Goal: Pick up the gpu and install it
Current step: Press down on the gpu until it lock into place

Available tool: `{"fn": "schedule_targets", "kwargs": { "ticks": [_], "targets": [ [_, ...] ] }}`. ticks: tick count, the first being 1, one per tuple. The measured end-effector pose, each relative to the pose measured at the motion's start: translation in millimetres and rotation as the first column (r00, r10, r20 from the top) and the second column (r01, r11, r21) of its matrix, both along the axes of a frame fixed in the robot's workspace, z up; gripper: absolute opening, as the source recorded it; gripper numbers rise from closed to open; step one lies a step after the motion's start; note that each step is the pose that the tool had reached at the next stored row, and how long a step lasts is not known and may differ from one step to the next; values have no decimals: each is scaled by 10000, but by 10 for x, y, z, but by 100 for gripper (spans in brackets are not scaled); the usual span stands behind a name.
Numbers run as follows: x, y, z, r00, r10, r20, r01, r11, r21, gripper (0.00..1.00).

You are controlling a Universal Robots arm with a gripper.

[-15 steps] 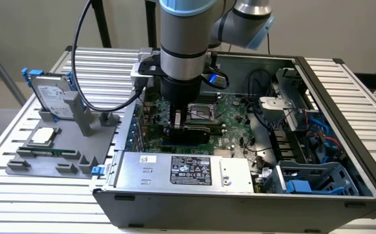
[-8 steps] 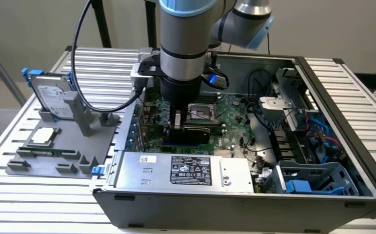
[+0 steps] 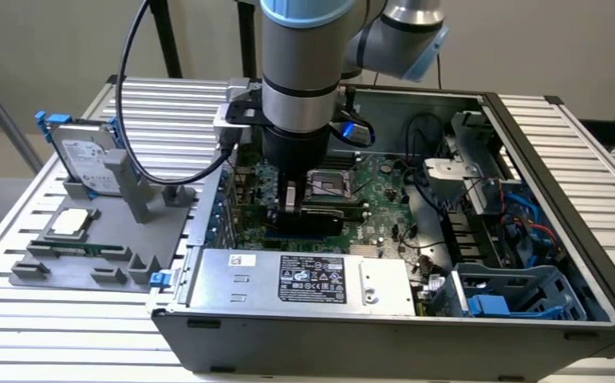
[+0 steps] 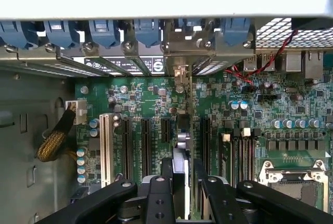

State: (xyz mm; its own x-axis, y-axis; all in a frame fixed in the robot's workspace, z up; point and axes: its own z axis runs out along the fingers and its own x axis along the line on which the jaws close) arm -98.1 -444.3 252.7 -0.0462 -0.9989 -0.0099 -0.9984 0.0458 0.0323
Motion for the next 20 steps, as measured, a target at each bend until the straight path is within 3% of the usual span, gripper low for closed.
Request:
{"fn": "schedule_targets", "kwargs": {
  "ticks": [20],
  "targets": [
    [0,52,-23,10000,-1,-1,1,10000,-14,0]
  ]
}}
